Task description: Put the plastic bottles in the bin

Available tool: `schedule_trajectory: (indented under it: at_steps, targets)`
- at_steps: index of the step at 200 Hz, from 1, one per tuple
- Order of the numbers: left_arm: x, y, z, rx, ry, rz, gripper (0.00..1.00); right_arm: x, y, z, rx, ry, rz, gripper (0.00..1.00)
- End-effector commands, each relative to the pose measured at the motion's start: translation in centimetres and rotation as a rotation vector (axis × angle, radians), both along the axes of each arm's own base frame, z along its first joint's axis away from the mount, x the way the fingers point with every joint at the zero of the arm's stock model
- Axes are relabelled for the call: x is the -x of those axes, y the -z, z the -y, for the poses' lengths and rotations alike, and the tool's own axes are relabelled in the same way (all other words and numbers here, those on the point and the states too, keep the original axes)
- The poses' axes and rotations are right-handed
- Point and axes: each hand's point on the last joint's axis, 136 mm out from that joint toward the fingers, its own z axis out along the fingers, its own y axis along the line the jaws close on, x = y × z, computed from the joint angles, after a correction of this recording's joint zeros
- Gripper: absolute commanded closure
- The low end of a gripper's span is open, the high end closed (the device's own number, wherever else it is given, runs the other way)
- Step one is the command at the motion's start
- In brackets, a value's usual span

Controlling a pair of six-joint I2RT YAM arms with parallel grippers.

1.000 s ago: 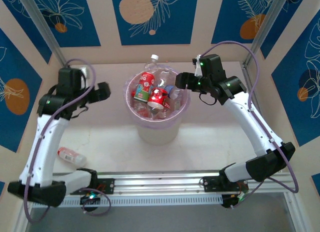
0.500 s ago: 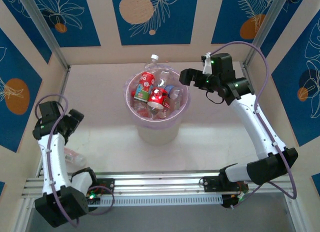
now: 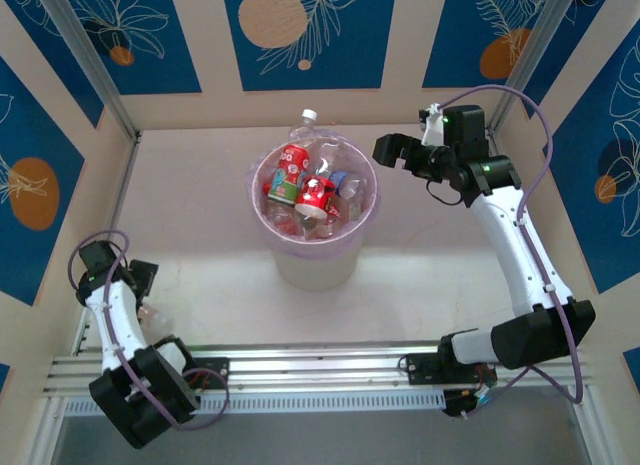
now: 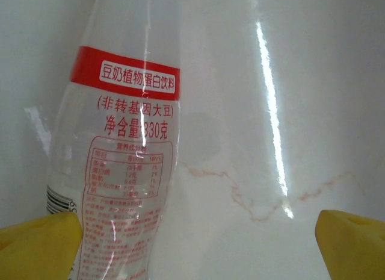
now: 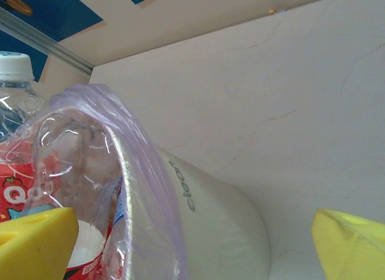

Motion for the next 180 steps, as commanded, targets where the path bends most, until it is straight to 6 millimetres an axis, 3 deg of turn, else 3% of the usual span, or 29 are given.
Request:
schedule_trajectory:
  at_steps: [1,43,119,180]
  targets:
    - [-0.5,0.4,-1.0,-0.034,-0.018,0.026,0.0,0.8,-0.7,0.3,-0.015,-0.027,0.032,0.0]
    - [0.1,2.9,-1.5,-0.031,-0.037,-0.048,0.0,1.0,-0.3,1.1,-0.016,-0.016,0.023,0.0]
    - [-1.7,4.6,-3.1,-0.037,-0.03,-0.069,0.0,1.1,0.1,1.8,-0.013,-0.001,0.014,0.01]
    - [-1.5,4.7,-3.6,-0.051,-0.049,-0.086,0.28,1.1,0.4,2.0,-0.015,0.004,0.008,0.01]
